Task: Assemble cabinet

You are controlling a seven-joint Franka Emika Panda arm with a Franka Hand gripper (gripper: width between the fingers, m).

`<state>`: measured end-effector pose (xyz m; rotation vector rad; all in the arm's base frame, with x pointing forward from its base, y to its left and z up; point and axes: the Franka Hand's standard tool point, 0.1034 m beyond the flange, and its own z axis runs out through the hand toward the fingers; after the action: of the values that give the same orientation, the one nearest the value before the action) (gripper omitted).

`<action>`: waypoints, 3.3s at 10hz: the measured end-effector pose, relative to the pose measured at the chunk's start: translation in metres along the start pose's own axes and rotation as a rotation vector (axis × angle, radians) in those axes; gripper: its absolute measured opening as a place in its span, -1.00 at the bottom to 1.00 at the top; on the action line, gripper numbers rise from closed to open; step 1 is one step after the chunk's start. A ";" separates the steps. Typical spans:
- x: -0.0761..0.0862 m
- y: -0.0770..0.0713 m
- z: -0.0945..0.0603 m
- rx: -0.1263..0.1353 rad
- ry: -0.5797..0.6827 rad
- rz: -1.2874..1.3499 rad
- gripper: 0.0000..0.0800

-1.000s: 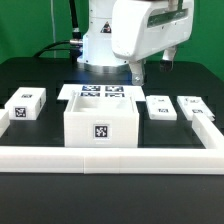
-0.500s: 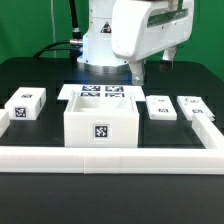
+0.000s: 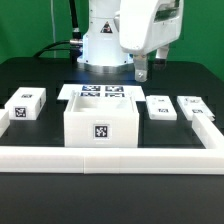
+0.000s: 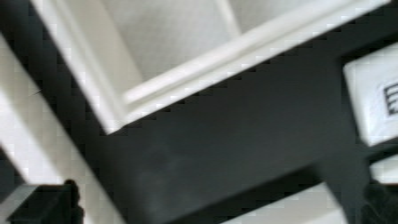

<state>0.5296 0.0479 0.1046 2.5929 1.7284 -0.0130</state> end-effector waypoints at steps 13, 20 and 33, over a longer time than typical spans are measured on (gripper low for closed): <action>-0.029 -0.030 0.026 -0.084 0.021 -0.358 1.00; -0.063 -0.048 0.051 -0.040 0.015 -0.351 1.00; -0.070 -0.064 0.082 0.010 0.018 -0.338 -0.91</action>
Offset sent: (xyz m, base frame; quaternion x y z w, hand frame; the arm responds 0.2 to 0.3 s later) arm 0.0000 0.0000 0.0000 0.0000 0.0000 0.0000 1.0000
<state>0.4445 0.0056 0.0228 2.2803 2.1532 -0.0050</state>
